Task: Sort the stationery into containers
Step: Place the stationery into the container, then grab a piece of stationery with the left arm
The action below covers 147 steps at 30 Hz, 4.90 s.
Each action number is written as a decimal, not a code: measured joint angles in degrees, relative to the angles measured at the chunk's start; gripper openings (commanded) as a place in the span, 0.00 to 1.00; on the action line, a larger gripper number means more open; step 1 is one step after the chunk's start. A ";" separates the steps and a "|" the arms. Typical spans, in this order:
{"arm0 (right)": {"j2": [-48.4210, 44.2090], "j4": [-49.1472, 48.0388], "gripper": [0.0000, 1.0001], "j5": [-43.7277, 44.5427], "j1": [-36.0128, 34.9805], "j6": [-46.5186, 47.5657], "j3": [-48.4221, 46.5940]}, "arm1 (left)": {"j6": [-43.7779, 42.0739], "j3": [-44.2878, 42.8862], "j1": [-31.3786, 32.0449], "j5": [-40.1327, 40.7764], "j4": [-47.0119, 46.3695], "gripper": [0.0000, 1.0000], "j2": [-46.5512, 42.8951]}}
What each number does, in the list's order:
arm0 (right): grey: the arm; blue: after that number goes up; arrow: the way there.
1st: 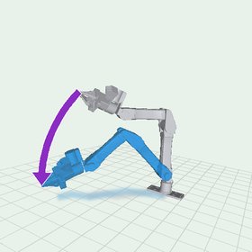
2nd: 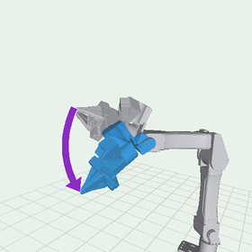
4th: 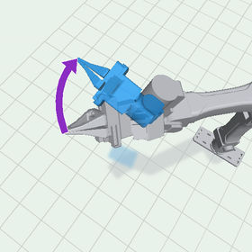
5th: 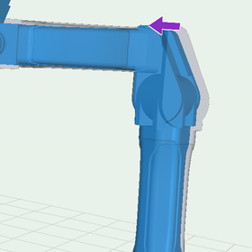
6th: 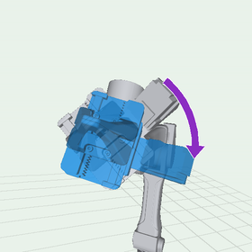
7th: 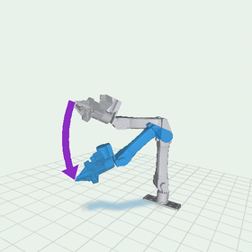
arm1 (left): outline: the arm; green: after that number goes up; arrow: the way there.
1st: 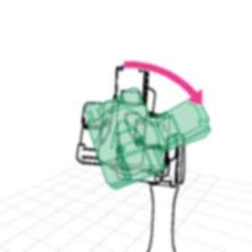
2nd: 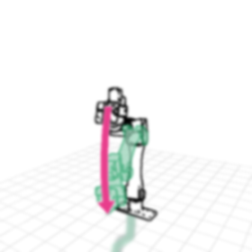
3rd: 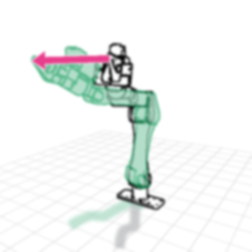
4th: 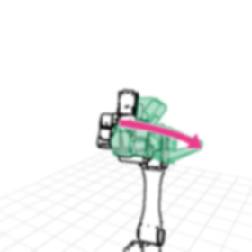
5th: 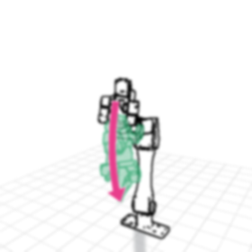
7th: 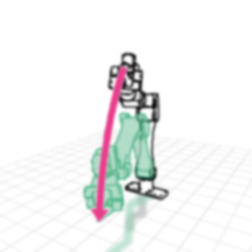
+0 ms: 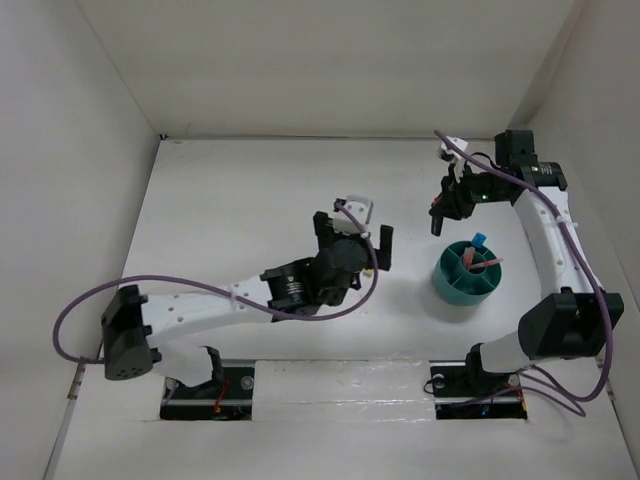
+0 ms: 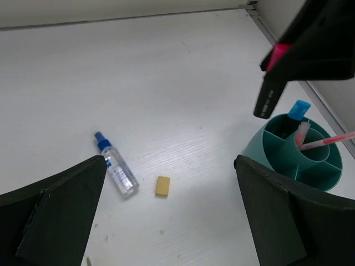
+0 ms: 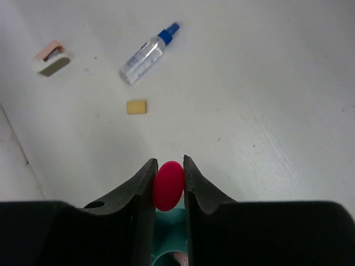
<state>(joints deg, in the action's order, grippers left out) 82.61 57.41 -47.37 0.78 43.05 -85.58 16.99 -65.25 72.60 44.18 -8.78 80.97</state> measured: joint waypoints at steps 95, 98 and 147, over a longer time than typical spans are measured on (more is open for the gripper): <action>-5.90 -18.34 1.00 21.24 14.53 -32.79 2.16 | 45.31 -23.54 -18.56 -13.77 45.16 1.00 20.55; -6.16 -18.56 1.00 19.37 14.53 -32.76 3.21 | 44.59 -23.71 -22.16 -17.77 44.61 1.00 22.03; -10.08 -17.16 0.97 -2.45 14.51 -23.65 5.84 | 31.91 -24.30 -21.07 -17.90 38.86 0.00 35.19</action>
<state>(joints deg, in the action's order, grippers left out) 72.53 40.25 -49.82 15.29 19.40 -79.75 48.90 -89.56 51.53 26.28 30.09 116.16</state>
